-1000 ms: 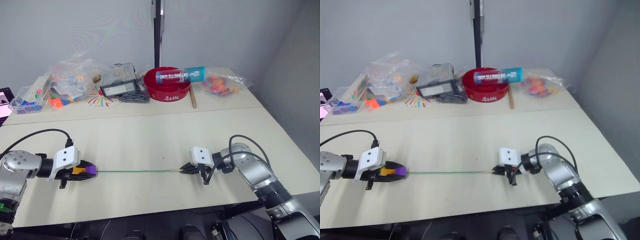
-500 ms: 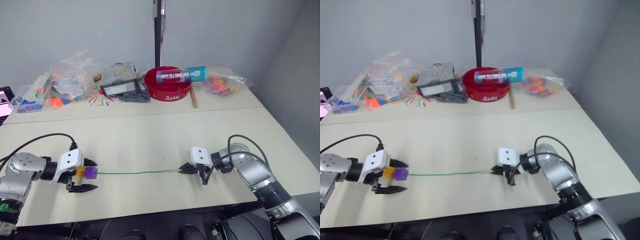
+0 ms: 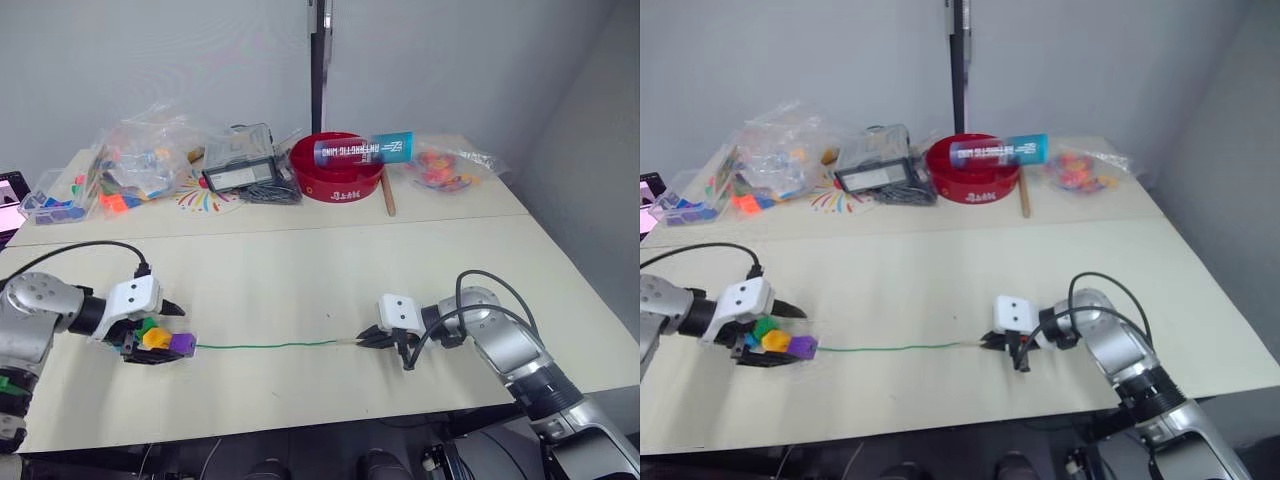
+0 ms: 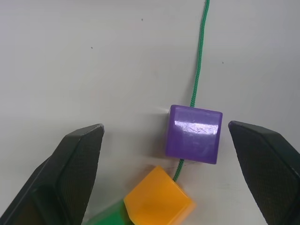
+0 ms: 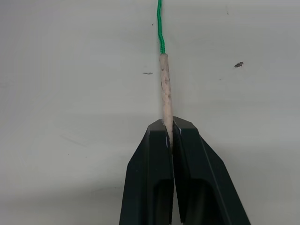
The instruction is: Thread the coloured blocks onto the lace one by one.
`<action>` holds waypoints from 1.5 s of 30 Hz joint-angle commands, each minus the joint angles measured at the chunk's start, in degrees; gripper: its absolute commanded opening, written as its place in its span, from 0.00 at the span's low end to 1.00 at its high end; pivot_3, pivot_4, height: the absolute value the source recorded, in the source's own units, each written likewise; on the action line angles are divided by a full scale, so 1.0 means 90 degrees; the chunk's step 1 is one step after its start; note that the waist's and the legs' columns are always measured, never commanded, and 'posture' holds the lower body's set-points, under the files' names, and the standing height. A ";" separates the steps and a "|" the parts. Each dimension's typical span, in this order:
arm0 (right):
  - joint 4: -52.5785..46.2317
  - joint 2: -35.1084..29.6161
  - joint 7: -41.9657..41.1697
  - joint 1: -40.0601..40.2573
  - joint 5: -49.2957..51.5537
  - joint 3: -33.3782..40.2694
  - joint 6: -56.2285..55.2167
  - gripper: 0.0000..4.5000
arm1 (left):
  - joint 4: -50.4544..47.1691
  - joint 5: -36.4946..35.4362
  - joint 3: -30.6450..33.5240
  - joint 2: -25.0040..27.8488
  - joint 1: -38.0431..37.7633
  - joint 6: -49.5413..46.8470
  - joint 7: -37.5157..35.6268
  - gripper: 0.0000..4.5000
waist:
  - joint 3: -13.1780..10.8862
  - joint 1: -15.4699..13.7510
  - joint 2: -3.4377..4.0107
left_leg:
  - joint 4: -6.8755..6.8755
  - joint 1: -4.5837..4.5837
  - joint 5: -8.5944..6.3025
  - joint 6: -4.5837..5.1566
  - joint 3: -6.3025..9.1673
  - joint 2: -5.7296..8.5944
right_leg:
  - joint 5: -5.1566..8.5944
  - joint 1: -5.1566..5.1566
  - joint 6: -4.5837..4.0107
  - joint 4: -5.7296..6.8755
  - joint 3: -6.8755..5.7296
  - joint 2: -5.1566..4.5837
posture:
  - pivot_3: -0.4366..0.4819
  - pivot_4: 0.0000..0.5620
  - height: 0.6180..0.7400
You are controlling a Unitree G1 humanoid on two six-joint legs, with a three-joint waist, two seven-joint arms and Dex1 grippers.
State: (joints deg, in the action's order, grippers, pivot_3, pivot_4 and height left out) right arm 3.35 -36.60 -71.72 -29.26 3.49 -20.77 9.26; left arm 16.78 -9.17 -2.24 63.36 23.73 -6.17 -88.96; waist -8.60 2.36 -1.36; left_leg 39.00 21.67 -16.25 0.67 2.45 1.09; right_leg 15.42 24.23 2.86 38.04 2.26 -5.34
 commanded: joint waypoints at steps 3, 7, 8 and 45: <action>-0.0130 0.0106 0.0124 0.0074 -0.0008 0.0006 0.0018 0.00 | -0.1437 0.0175 -0.0487 0.0712 0.0283 -0.1478 -0.0352 1.00 | 0.0000 0.0017 -0.0001 | -0.0001 0.0003 0.0000 0.0000 0.0001 0.0000 | 0.0000 0.0000 0.0000 0.0000 0.0000 0.0001 | 0.48 0.27 1.00; -0.0169 0.0182 0.0224 0.0106 -0.0018 0.0004 0.0054 0.00 | -0.1798 0.0651 -0.1211 0.1188 0.0737 -0.1948 -0.0394 1.00 | -0.0003 0.0030 -0.0005 | -0.0001 0.0002 0.0000 0.0001 0.0003 -0.0006 | 0.0000 -0.0001 0.0000 -0.0001 0.0002 0.0013 | 0.48 0.27 1.00; -0.0194 0.0201 0.0255 0.0125 -0.0014 0.0009 0.0073 0.00 | -0.1767 0.0758 -0.1373 0.1219 0.0872 -0.1914 -0.0394 1.00 | -0.0003 0.0027 -0.0005 | -0.0001 0.0001 0.0000 0.0001 0.0003 -0.0005 | 0.0000 -0.0001 0.0000 -0.0002 0.0002 0.0013 | 0.48 0.27 1.00; -0.0741 0.0250 0.0704 0.0465 0.0027 0.0078 0.0548 0.00 | -0.1540 0.1922 -0.1980 0.0146 0.0995 -0.1357 -0.0086 0.68 | -0.0004 0.0004 -0.0008 | 0.0012 0.0013 0.0000 0.0002 0.0007 0.0000 | 0.0000 0.0000 0.0000 0.0002 0.0001 0.0008 | 0.48 0.27 1.00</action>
State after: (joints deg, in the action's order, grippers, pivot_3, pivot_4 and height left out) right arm -1.99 -34.16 -65.41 -25.67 3.54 -20.20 13.92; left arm 4.05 8.47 -21.20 64.68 33.02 -18.72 -89.58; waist -8.64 2.40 -1.43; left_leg 39.10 21.79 -16.26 0.69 2.52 1.09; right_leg 15.42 24.23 2.86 38.07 2.27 -5.26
